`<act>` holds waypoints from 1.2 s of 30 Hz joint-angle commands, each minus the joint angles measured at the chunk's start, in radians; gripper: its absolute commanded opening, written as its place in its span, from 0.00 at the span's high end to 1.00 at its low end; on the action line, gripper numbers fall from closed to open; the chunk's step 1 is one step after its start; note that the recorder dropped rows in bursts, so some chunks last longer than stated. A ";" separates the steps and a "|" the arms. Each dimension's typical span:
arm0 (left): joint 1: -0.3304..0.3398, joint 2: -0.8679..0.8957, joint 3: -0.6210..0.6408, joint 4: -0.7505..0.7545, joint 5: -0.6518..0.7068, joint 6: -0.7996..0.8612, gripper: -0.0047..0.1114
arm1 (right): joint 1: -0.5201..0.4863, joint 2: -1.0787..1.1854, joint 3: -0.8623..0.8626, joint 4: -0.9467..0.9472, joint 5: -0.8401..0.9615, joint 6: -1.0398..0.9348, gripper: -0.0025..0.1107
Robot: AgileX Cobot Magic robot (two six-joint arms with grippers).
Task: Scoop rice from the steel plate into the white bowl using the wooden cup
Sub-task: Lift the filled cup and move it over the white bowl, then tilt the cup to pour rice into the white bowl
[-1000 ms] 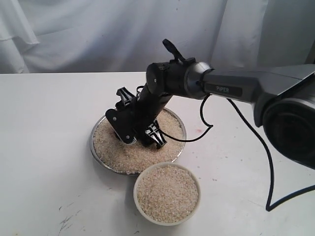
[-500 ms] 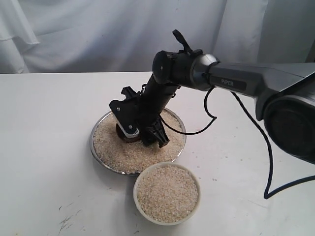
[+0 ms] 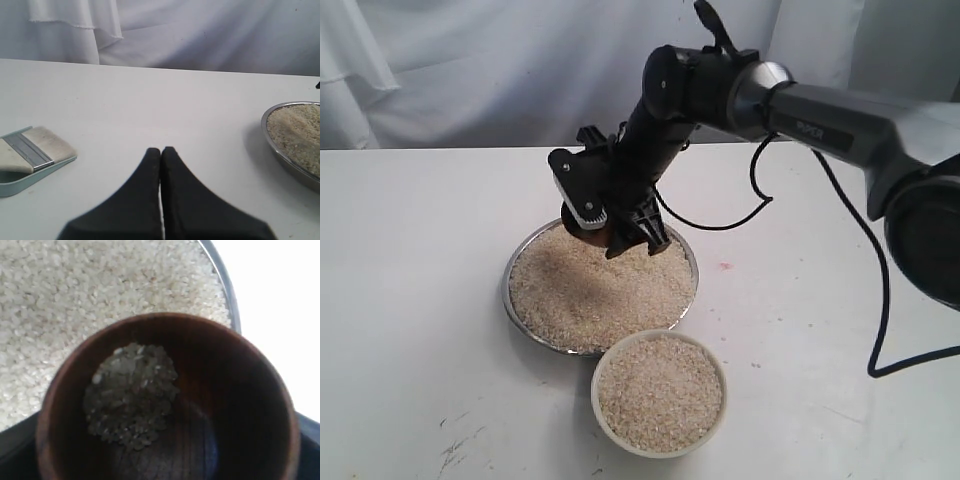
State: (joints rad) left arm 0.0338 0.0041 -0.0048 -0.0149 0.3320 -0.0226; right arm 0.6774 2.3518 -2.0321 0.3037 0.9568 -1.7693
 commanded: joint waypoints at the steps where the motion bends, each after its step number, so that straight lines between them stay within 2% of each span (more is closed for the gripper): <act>1: 0.002 -0.004 0.005 -0.002 -0.013 -0.001 0.96 | 0.015 -0.075 -0.007 -0.023 -0.003 0.019 0.98; 4: 0.002 -0.004 0.005 -0.002 -0.013 -0.001 0.96 | 0.031 -0.110 0.014 -0.062 -0.020 0.019 0.98; 8: 0.002 -0.004 0.005 -0.002 -0.013 -0.001 0.96 | 0.060 -0.176 0.137 -0.132 -0.119 0.021 0.98; 14: 0.002 -0.004 0.005 -0.002 -0.013 -0.001 0.96 | 0.096 -0.331 0.465 -0.202 -0.412 0.011 0.98; 23: 0.002 -0.004 0.005 -0.002 -0.013 -0.001 0.96 | 0.099 -0.575 0.926 -0.260 -0.862 -0.044 0.98; 27: 0.002 -0.004 0.005 -0.002 -0.013 -0.001 0.96 | 0.099 -0.634 1.061 -0.293 -1.063 -0.051 0.98; 34: 0.002 -0.004 0.005 -0.002 -0.013 -0.001 0.96 | 0.097 -0.650 1.238 -0.295 -1.313 -0.142 0.98; 36: 0.002 -0.004 0.005 -0.002 -0.013 -0.001 0.96 | 0.097 -0.650 1.289 -0.295 -1.439 -0.173 0.98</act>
State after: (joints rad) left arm 0.0338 0.0041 -0.0048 -0.0149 0.3320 -0.0226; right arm 0.7756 1.7149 -0.7989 0.0192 -0.3127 -1.8976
